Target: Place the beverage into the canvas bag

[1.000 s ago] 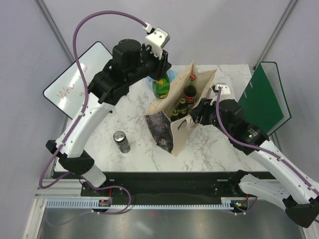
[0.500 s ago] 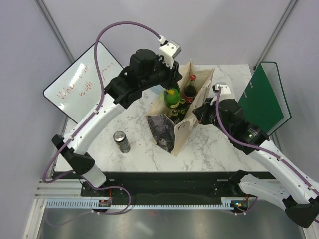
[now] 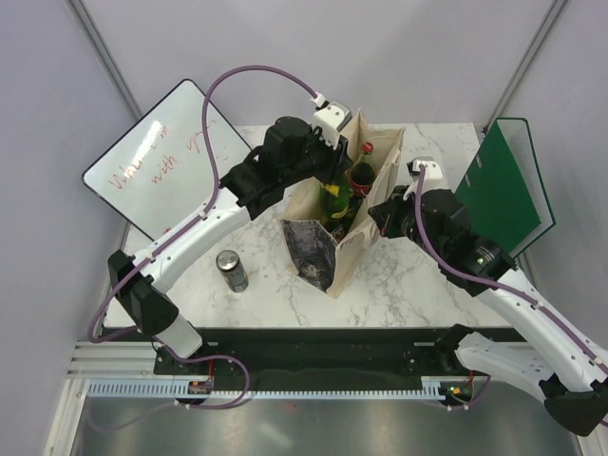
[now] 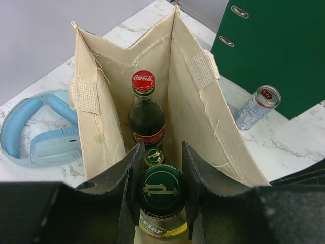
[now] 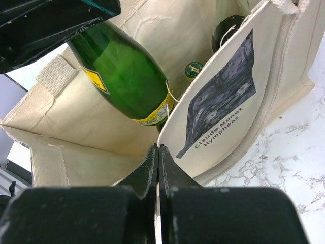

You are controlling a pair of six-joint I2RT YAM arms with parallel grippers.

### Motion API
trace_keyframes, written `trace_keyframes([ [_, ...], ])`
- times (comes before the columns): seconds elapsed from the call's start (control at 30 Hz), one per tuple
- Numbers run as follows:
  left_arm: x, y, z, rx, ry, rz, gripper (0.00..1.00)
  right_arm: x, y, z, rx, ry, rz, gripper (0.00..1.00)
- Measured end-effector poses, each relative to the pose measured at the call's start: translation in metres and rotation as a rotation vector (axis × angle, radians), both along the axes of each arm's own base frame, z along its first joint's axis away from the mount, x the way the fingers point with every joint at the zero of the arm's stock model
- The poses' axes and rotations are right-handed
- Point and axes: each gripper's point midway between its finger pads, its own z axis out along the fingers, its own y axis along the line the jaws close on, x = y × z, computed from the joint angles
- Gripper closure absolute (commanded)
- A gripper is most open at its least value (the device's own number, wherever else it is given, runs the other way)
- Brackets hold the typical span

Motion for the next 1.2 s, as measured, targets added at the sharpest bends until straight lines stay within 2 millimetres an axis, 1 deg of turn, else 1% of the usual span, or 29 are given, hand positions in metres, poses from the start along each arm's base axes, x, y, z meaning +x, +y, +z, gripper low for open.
trace_keyframes([
  [0.23,0.005,0.000,0.002,-0.037,-0.043,0.017,0.98,-0.002,-0.001,0.001,0.000,-0.001,0.000,1.00],
  [0.53,0.007,0.001,0.004,-0.027,-0.060,0.037,0.98,-0.002,-0.001,0.001,0.001,-0.001,0.001,1.00],
  [0.73,0.016,0.000,0.009,-0.008,-0.094,0.056,0.98,-0.005,-0.004,0.003,-0.004,-0.008,0.004,1.00],
  [0.87,0.020,-0.002,0.009,-0.002,-0.101,0.056,0.98,-0.006,-0.005,0.003,-0.006,-0.008,0.007,1.00],
  [1.2,0.021,-0.003,0.014,0.004,-0.122,0.050,0.98,-0.006,-0.004,0.003,-0.011,-0.010,0.011,1.00],
])
